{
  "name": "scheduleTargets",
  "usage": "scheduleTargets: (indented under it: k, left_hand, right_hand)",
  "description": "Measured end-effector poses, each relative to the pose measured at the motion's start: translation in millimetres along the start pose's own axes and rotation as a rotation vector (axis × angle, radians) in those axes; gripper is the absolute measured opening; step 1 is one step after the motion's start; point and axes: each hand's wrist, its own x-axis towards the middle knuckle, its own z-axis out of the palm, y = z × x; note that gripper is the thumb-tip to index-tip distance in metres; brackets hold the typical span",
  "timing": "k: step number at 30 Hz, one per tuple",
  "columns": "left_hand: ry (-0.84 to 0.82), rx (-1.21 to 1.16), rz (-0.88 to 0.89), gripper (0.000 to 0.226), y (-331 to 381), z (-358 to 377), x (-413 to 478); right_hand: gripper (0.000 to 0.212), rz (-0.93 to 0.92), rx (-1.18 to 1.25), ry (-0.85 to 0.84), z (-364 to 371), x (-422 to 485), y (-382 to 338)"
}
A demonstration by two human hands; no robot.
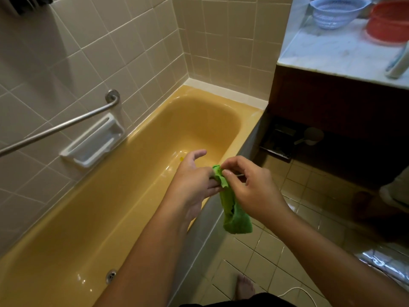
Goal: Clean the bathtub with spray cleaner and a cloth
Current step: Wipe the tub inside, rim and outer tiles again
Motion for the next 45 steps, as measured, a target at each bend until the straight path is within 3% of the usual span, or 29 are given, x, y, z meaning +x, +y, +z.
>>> scheduleTargets:
  k: [5, 9, 12, 15, 19, 22, 25, 30, 35, 37, 40, 45]
  left_hand:
    - [-0.083, -0.137, -0.071, 0.056, 0, 3, -1]
    - [-0.191, -0.075, -0.071, 0.057, 3, 4, -5]
    - [-0.271, 0.226, 0.091, 0.044, 9, -6, -7]
    - [-0.278, 0.689, 0.398, 0.017, 13, -19, 1]
    - [-0.403, 1.041, 0.568, 0.025, 16, -30, 20]
    - [-0.502, 1.022, 0.638, 0.016, 18, -33, 25]
    - [-0.469, 1.005, 0.710, 0.036, 23, -38, 22]
    - [-0.480, 1.131, 0.706, 0.038, 22, -53, 23]
    - [-0.260, 1.131, 1.093, 0.030, 20, -62, 29]
    - [-0.214, 1.078, 1.149, 0.024, 17, -64, 31]
    - [-0.157, 1.001, 1.117, 0.020, 11, -63, 30]
    - [-0.109, 0.833, 0.893, 0.023, 19, -65, 27]
  right_hand:
    - [0.044, -0.070, -0.135, -0.189, -18, -8, 8]
    - [0.018, -0.103, -0.059, -0.061, -29, -5, 14]
    - [0.016, -0.026, 0.087, -0.063, -45, -2, 9]
    - [0.019, -0.014, 0.208, -0.098, -61, 2, -3]
    - [0.020, -0.036, 0.315, -0.110, -80, 6, -21]
    - [0.022, -0.028, 0.363, -0.109, -92, 11, -31]
    - [0.022, -0.013, 0.364, -0.090, -104, 18, -30]
    - [0.025, 0.034, 0.330, -0.075, -107, 18, -16]
    - [0.026, 0.047, 0.188, -0.020, -106, 18, 0]
    - [0.026, 0.059, 0.175, -0.005, -106, 18, 5]
    - [0.026, 0.077, 0.169, 0.014, -104, 19, 12]
    - [0.028, 0.148, 0.260, -0.019, -100, 29, 20]
